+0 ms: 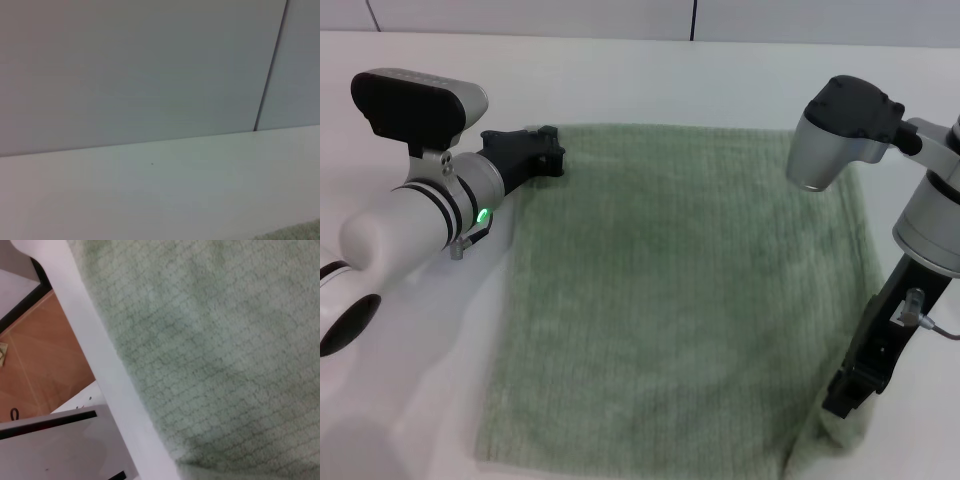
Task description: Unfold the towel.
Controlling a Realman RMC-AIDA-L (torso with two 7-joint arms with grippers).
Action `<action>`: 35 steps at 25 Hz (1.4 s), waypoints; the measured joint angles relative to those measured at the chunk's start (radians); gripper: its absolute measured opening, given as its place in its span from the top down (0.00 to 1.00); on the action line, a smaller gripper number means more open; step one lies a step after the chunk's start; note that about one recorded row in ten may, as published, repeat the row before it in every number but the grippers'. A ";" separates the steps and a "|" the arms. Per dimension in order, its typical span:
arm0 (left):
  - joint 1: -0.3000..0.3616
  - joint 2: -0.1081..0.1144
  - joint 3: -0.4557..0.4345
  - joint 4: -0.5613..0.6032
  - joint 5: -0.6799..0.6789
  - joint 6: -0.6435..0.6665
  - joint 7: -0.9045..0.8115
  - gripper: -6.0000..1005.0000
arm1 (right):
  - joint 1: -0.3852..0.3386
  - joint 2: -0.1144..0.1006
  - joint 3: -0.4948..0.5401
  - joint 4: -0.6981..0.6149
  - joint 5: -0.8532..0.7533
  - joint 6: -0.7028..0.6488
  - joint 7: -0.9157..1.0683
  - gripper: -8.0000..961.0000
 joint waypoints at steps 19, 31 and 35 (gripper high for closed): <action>0.011 0.001 -0.002 -0.017 0.000 0.002 0.000 1.00 | -0.100 0.007 0.119 -0.116 0.021 0.454 -0.054 0.50; 0.109 0.000 -0.112 -0.001 0.000 0.270 0.000 1.00 | -0.417 0.017 -0.015 -0.085 0.901 1.310 -0.917 0.46; 0.174 -0.006 -0.189 0.053 -0.005 0.574 -0.001 1.00 | -0.486 0.017 -0.110 -0.042 1.452 1.387 -1.500 0.45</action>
